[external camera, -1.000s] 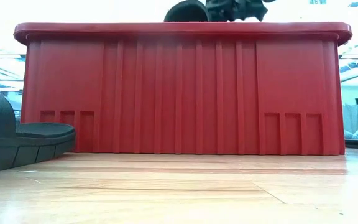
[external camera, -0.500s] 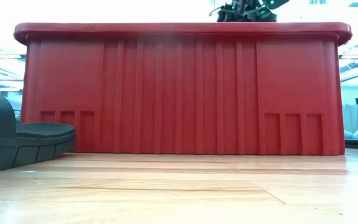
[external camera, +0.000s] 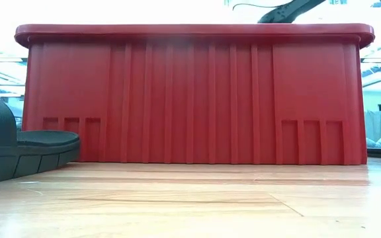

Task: Pick and place slides into bin
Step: Put the black slide into the red bin

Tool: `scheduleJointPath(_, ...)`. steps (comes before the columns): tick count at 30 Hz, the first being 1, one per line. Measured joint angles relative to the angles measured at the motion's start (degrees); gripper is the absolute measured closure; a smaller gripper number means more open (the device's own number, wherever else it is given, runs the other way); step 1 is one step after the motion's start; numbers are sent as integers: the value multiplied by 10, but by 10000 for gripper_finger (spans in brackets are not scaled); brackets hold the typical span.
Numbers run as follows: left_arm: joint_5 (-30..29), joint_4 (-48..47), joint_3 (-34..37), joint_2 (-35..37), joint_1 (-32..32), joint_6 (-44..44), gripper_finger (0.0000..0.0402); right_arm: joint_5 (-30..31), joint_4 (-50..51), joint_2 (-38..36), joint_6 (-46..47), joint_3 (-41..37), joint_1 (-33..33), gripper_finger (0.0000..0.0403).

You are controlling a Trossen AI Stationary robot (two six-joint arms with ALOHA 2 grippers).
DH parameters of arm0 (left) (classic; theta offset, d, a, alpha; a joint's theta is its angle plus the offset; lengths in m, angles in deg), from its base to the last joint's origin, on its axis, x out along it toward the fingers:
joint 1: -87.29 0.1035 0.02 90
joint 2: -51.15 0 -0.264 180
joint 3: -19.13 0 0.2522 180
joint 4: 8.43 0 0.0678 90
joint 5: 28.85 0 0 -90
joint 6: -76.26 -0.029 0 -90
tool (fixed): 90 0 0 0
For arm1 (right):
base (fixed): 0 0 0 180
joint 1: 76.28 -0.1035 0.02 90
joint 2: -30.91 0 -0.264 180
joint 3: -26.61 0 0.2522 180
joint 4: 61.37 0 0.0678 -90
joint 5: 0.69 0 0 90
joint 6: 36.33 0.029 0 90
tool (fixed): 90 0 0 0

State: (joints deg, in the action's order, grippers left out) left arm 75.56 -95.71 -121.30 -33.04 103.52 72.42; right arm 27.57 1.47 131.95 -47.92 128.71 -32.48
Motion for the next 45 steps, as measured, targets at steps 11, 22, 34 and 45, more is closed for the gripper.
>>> scheduleJointPath(11, 0, 1, 0, 0, 0, 21, 192, 30, 28, 53, -69, 0, 36, 398)
scheduleJointPath(22, 0, 9, 0, 0, 0, 21, 192, 35, 105, 86, -147, 0, 68, 399)
scheduleJointPath(34, 0, 39, 0, -3, 0, 29, 192, 83, 116, 99, -179, 0, 69, 399)
scheduleJointPath(45, 0, 40, 0, -12, 0, 41, 192, 92, 115, 111, -166, 2, 63, 398)
